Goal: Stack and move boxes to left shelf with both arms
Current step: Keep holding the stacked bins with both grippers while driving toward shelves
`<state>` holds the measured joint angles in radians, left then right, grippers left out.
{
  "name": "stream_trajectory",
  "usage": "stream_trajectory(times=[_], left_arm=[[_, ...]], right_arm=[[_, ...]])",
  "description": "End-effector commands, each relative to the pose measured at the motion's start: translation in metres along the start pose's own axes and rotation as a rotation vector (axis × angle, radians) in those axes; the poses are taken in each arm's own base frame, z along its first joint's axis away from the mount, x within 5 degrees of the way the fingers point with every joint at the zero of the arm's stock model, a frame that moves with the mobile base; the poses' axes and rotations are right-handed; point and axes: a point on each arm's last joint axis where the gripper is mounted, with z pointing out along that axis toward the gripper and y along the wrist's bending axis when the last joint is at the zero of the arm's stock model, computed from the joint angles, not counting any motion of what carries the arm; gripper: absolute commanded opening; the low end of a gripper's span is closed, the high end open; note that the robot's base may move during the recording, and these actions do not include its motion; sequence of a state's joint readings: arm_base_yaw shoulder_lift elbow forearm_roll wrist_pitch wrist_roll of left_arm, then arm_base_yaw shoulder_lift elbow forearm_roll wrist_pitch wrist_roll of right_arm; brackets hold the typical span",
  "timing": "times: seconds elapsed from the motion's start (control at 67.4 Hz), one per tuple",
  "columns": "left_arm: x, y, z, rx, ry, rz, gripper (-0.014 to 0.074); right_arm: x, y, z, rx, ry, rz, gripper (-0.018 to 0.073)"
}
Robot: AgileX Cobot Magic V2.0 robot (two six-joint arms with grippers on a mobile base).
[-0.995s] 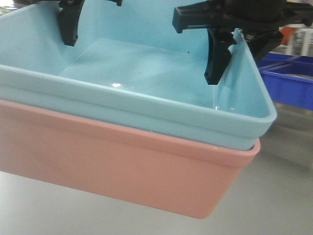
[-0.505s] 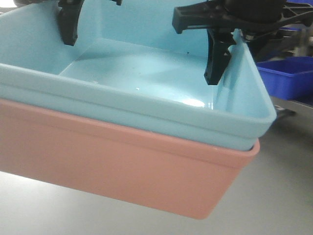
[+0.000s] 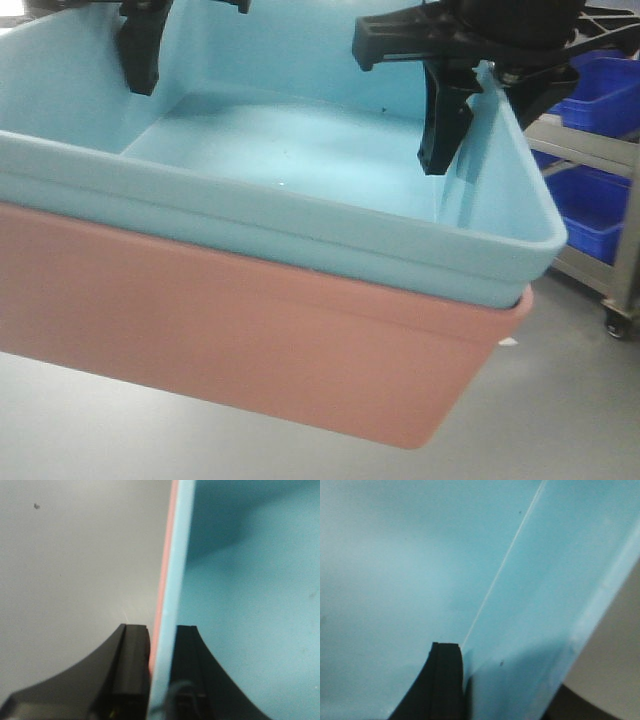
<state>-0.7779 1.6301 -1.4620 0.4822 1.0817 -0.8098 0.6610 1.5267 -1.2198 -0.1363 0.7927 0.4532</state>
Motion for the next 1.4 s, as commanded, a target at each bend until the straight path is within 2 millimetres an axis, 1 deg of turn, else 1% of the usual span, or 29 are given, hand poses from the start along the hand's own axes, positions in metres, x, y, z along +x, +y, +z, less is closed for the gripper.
stream_trajectory(times=[0.0,1.381], left_arm=[[-0.0111,-0.0284,-0.0325,0.304,-0.131,-0.078,-0.0008],[-0.0110,-0.0286,-0.0325,0.306,-0.129,-0.079,-0.0008]], right_arm=[[-0.0316,0.0267,-0.0397,-0.229,-0.309,0.035,0.0057],[-0.0310,0.0265,-0.0395,-0.226,-0.303,0.035,0.0057]])
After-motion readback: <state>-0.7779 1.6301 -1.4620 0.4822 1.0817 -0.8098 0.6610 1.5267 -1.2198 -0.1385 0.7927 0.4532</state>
